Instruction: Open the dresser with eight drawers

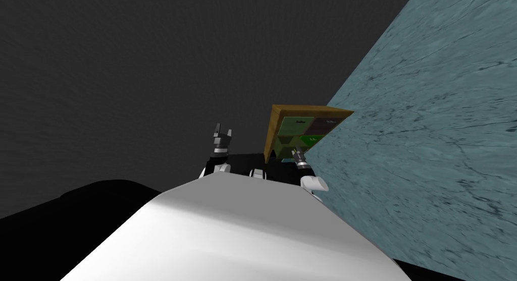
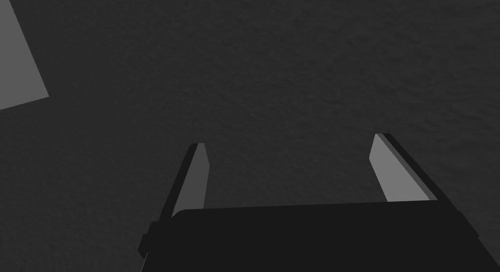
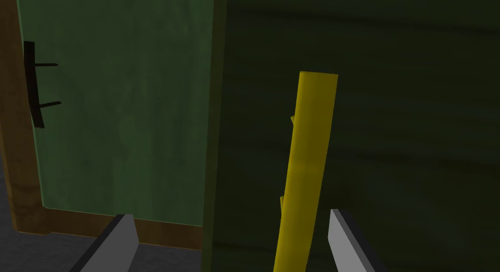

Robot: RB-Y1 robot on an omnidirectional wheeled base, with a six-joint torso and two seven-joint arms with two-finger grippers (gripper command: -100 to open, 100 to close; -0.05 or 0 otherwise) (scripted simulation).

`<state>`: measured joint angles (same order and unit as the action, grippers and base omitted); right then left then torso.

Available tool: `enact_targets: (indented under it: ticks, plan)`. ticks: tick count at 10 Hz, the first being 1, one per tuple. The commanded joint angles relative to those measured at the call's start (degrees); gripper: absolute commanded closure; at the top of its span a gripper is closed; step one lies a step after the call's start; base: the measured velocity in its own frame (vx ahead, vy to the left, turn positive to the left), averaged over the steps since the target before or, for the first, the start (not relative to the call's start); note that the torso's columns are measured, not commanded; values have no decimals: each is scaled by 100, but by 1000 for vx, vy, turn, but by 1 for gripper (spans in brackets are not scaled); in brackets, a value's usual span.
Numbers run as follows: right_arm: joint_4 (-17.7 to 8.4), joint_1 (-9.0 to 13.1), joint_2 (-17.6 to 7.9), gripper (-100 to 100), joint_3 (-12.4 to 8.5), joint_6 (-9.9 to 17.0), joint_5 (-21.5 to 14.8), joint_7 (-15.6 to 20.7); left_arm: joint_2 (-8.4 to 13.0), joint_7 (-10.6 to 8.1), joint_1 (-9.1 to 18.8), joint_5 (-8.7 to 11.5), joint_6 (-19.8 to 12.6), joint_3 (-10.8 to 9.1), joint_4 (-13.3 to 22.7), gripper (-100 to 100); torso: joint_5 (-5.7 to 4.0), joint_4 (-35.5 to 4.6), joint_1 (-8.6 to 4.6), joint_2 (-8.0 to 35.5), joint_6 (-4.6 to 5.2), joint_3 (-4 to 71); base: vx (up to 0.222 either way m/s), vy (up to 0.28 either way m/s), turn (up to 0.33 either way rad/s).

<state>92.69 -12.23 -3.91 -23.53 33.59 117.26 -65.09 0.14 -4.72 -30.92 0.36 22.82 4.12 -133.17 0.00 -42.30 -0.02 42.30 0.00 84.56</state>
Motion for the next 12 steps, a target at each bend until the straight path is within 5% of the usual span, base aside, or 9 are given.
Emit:
enact_targets:
  ticks: [1, 4, 6, 7, 12]
  plan:
    - [235, 6, -177, -100, -12, -446, -86, -349, 0, 0, 0, 0, 0, 0, 0, 0, -1, -2, -3, 10, 1, -7, -95, -1, 221]
    - [439, 53, -399, -100, -50, -917, -166, -722, 0, 0, 0, 0, 0, 0, 0, 0, 15, -16, 8, 15, 10, -7, -101, 1, 203]
    - [354, 38, -377, -100, -36, -897, -168, -692, 0, 0, -1, 0, 0, -1, 0, 0, 36, -34, 33, 26, 12, -11, -34, 5, 43]
    - [351, 21, -375, 0, -31, -912, -171, -711, 0, 0, -1, 0, 0, -1, 0, 0, 29, -26, 29, 21, 7, -10, 0, 0, 0]
    - [308, -10, -365, 0, -29, -925, -178, -710, 0, 0, -2, 0, 0, -1, 0, 0, 6, -5, 10, 7, 0, -3, 0, 0, 0]
